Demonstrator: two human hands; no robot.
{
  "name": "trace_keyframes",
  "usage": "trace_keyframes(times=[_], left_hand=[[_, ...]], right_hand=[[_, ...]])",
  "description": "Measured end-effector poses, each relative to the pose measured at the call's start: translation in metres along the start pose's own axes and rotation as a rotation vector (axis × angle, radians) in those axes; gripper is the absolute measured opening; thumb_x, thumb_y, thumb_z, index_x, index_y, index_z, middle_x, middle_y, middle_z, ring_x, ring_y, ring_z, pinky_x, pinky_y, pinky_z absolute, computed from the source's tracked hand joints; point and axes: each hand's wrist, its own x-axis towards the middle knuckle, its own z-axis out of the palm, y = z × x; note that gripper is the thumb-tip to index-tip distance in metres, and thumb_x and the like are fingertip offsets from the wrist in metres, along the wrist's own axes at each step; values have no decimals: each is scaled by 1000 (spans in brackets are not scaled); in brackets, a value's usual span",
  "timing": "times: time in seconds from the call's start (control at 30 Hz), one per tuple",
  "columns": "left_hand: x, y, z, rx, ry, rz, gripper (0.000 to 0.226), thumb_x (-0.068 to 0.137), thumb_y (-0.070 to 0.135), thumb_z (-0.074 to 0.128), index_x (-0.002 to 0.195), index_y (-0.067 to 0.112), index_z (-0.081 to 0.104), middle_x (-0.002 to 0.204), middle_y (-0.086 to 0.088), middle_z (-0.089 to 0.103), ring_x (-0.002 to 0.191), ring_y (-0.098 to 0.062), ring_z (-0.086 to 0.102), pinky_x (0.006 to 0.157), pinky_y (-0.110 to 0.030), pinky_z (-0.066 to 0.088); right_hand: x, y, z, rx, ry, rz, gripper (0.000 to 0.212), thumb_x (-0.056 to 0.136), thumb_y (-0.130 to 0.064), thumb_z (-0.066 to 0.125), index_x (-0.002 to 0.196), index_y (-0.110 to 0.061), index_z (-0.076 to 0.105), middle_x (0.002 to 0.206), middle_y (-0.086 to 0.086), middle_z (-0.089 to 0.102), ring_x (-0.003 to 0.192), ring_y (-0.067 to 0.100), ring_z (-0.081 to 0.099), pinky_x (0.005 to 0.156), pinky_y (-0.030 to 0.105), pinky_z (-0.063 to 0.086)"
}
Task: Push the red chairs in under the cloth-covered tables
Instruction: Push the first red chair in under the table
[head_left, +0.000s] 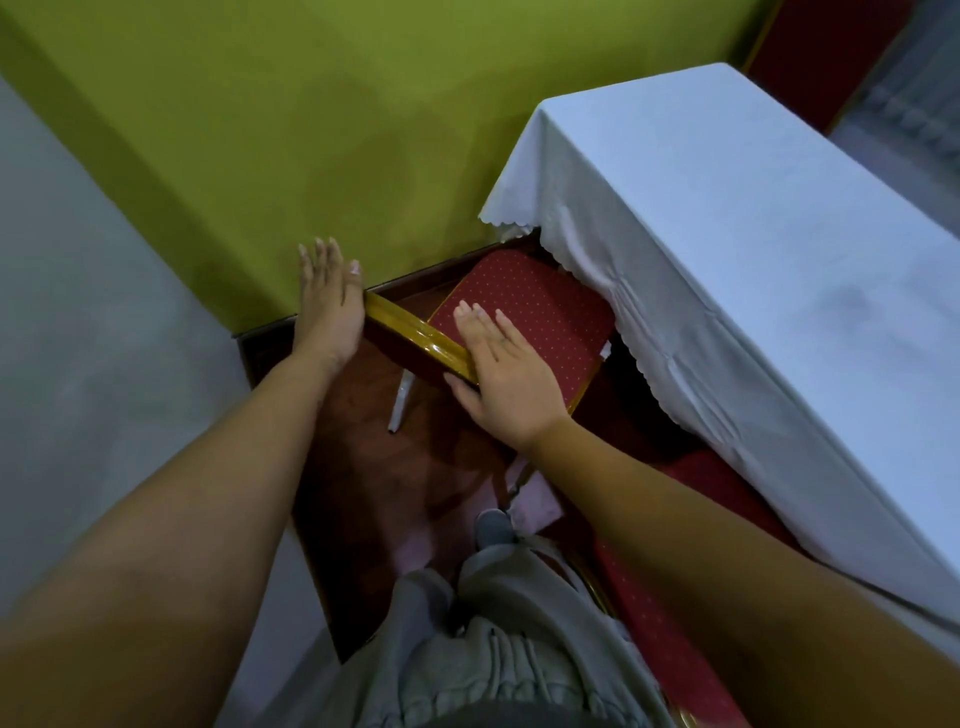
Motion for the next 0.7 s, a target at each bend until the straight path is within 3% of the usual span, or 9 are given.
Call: trace_keyframes(times=[0.23, 0.37, 0.47, 0.57, 0.63, 0.7], left_hand=[[28, 25, 22, 64, -55, 10, 59, 104, 39, 14, 153, 8, 1, 162, -7, -6, 148, -21, -15, 117, -33, -8], [42, 42, 33, 54, -101, 39, 63, 104, 43, 14, 153, 8, 0, 162, -8, -8, 148, -22, -16, 117, -34, -9], [54, 48, 35, 71, -125, 61, 62, 104, 42, 15, 153, 7, 2, 162, -9, -7, 148, -23, -17, 118, -37, -8], [65, 49, 35, 82, -140, 104, 60, 104, 40, 15, 153, 8, 3, 162, -9, -6, 148, -24, -15, 118, -39, -8], [70, 49, 36, 77, -126, 133, 58, 105, 39, 15, 154, 9, 4, 162, -9, -5, 148, -24, -14, 117, -39, -9], [75, 47, 37, 59, -123, 149, 57, 105, 36, 15, 154, 9, 4, 162, -9, -4, 148, -24, -15, 118, -39, -9]], right_hand=[[10, 37, -7, -3, -49, 106, 67, 95, -37, 54, 148, -3, 32, 152, 10, 38, 143, 18, 30, 121, 28, 10], [16, 55, -15, 40, -64, 160, 66, 96, -38, 54, 148, -5, 31, 152, 9, 37, 142, 9, 20, 115, 12, -4], [19, 61, -16, 83, -20, 181, 62, 95, -34, 58, 146, -6, 35, 150, 9, 41, 128, -6, 8, 107, 3, -8], [21, 61, -12, 122, 11, 215, 60, 94, -34, 60, 144, -8, 39, 148, 7, 44, 124, -13, -1, 105, 6, 0], [23, 58, -9, 137, 39, 223, 59, 93, -31, 62, 142, -6, 41, 146, 10, 46, 123, -14, -7, 104, 2, -4], [25, 53, -6, 141, 59, 237, 59, 92, -28, 63, 141, -3, 42, 144, 13, 47, 128, -11, -2, 106, 2, -7]])
